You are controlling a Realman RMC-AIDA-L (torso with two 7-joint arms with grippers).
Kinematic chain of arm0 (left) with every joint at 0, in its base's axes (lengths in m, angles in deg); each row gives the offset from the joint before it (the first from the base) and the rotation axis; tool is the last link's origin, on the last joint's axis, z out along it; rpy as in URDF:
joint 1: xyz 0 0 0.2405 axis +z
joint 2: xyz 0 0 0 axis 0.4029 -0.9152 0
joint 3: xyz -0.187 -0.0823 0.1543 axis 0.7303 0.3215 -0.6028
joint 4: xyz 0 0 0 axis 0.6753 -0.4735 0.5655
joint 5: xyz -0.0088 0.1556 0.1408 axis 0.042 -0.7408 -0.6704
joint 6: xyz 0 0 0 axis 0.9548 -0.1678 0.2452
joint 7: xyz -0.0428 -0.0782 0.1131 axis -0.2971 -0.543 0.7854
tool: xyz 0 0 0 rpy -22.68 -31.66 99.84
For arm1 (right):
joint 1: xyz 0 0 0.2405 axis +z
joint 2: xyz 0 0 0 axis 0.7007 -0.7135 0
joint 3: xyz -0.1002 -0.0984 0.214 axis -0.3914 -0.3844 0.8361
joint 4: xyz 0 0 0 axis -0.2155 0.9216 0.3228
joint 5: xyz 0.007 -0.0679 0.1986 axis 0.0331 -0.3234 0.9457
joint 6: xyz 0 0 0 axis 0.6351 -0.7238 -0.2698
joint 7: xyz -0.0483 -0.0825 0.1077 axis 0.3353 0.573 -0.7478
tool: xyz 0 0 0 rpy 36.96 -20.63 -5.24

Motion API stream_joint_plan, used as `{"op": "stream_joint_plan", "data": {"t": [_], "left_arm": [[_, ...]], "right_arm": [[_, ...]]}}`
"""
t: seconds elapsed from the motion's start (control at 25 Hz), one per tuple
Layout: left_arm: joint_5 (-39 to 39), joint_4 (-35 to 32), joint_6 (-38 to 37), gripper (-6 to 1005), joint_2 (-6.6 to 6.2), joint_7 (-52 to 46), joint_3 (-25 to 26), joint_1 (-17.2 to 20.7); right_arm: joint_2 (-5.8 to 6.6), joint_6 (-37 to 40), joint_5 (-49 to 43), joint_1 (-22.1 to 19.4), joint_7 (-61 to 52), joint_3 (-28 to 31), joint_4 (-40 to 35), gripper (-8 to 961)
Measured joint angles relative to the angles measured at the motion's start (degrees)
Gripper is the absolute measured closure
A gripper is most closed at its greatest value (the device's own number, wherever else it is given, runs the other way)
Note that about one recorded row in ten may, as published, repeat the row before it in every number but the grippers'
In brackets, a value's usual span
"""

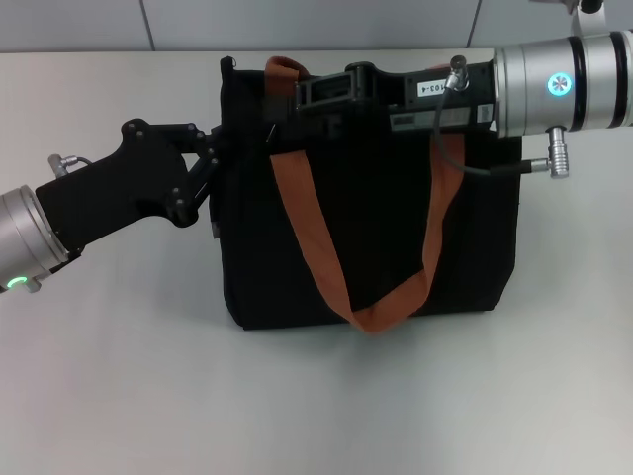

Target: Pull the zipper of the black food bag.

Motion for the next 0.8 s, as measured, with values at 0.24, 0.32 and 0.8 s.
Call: {"op": "stream_joint_plan", "data": {"t": [0.24, 0.32, 0.8], "left_arm": [[0.00, 0.00, -0.15, 970, 0.00, -0.01, 0.00, -0.08], [0.00, 0.00, -0.20, 970, 0.00, -0.04, 0.00, -0.08], [0.57, 0.00, -1.64, 970, -0.05, -0.05, 0.51, 0.35]], "right_arm": [[-0.07, -1.97, -0.27, -0.63, -0.63, -1.82, 0.09, 514], [-0.05, -2.23, -0.16, -0.89, -1.11, -2.46, 0.09, 514], [0.01, -2.31, 0.05, -1.04, -0.34, -2.13, -0.27, 514]]}}
